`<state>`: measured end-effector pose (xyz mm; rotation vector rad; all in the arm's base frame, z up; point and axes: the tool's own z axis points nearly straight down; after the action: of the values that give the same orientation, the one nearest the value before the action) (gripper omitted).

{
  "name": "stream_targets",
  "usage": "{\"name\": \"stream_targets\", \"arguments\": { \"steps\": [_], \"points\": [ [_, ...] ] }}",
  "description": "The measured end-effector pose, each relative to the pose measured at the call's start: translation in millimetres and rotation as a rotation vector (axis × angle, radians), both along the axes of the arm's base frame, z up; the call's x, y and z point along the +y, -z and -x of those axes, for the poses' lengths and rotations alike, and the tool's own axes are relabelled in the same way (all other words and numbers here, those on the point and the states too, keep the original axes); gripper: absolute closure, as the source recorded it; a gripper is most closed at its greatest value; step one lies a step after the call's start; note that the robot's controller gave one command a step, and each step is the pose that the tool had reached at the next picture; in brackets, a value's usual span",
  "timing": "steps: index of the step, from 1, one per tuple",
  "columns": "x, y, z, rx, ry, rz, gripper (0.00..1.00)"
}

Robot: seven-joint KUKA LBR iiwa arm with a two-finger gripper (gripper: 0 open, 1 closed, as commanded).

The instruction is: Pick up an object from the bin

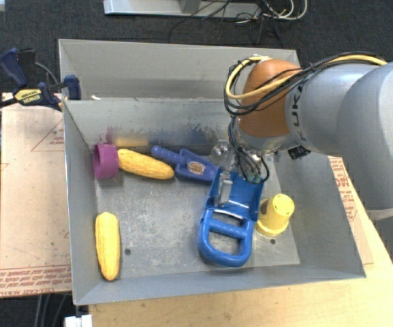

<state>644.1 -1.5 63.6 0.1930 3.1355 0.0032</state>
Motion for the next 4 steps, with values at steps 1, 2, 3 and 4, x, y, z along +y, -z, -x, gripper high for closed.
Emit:
{"name": "stream_targets", "arguments": {
  "steps": [1,2,3,4],
  "points": [
    [12.4,-12.1,-15.8,-0.009,0.182,0.001,1.00],
    [12.4,-12.0,-15.8,-0.009,0.182,0.001,1.00],
    [16.6,-12.4,-11.1,-0.013,0.313,0.004,1.00],
    [35.4,-13.4,-0.7,-0.022,0.300,0.001,1.00]
  ]
}}
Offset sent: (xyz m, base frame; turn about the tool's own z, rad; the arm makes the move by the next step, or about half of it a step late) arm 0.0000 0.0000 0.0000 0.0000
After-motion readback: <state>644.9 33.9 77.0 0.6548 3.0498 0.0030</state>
